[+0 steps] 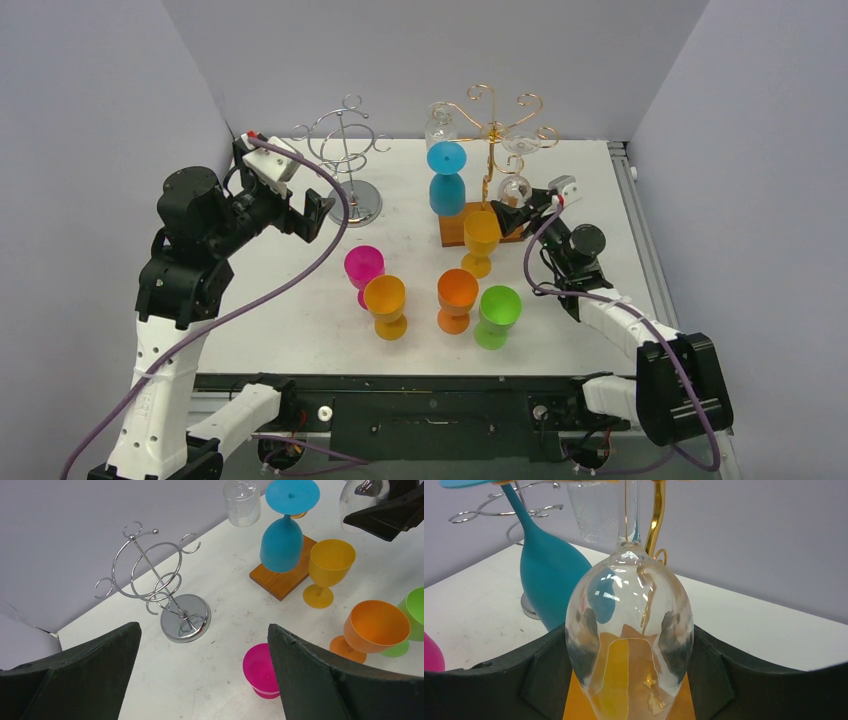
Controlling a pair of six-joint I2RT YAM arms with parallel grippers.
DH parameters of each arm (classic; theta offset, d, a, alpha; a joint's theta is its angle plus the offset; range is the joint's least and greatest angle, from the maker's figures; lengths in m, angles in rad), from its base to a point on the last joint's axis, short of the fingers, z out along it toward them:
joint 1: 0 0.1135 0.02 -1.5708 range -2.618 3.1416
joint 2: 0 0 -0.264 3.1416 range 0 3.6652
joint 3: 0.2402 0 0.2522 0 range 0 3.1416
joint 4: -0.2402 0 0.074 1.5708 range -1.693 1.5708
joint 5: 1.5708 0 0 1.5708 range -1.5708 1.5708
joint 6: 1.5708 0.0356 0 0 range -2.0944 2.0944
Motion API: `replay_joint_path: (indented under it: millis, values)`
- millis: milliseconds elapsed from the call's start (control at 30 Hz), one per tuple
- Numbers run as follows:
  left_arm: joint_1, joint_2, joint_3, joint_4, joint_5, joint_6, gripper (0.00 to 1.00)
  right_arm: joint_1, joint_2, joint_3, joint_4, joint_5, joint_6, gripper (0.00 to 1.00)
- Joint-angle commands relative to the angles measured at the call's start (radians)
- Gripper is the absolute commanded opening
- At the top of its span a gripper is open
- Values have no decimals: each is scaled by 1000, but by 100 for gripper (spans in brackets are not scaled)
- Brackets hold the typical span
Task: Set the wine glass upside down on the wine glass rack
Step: Turn the wine glass upside down at the wine rack.
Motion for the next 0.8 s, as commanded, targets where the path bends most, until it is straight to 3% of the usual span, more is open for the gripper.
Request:
replay_joint_path:
  millis: [0, 200, 267, 367, 767]
  values:
    - [-1, -7, -7, 47, -13, 4, 96, -9, 40, -2, 120, -16, 33, 11]
    - [-1, -9, -6, 49, -17, 9, 96, -9, 77, -6, 122, -8, 39, 23]
    - [0, -9, -6, 49, -17, 10, 96, -9, 82, -11, 122, -4, 42, 37]
    - [-1, -7, -6, 51, -16, 10, 96, -9, 81, -13, 112, -4, 46, 70]
    - [-1, -8, 3, 42, -13, 9, 96, -9, -6, -37, 7, 27, 53, 73]
